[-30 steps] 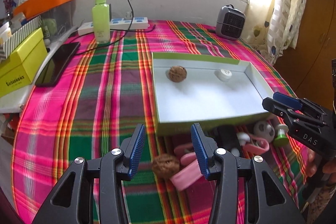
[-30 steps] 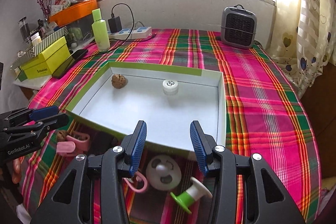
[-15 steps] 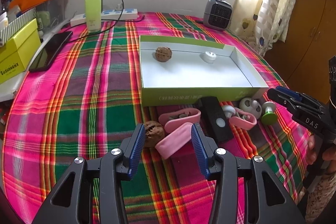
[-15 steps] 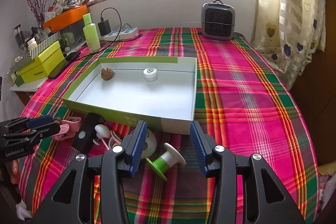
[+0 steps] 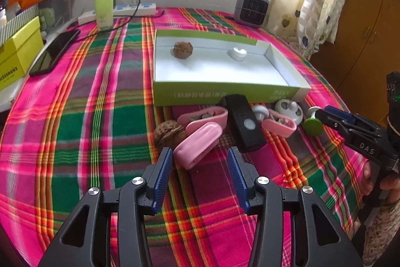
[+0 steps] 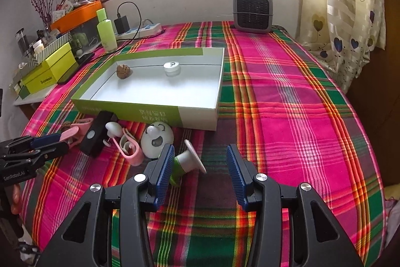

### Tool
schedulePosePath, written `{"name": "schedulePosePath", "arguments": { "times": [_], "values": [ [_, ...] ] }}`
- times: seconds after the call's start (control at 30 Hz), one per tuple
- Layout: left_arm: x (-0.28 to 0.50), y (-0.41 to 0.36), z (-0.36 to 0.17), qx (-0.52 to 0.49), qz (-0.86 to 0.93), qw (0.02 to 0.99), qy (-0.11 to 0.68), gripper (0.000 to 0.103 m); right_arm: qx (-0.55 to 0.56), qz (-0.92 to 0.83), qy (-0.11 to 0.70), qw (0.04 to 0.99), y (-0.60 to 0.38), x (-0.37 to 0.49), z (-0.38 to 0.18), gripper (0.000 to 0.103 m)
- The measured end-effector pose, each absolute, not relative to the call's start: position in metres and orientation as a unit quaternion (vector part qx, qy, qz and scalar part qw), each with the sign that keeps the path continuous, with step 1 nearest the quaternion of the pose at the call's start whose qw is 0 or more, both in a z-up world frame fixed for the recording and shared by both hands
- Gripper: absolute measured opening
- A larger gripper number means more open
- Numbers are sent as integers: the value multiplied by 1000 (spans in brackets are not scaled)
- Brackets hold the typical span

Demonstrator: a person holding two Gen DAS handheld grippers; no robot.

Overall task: Organize objects
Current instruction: 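Move left tool to the pink clip while right tool approaches the green-based white disc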

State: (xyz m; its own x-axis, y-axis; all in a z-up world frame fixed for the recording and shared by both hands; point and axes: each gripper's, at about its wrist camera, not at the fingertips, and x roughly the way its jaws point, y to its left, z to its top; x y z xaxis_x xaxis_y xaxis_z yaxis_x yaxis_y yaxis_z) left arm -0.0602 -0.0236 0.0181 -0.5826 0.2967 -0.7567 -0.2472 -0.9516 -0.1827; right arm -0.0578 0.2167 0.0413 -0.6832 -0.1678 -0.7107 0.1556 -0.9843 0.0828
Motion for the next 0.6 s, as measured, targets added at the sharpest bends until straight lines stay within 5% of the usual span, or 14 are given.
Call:
{"name": "schedulePosePath", "arguments": {
  "times": [0.6],
  "values": [
    [-59, -12, 11, -433, 889, 150, -21, 44, 401, -907, -16, 130, 204, -52, 29, 45]
  ]
}}
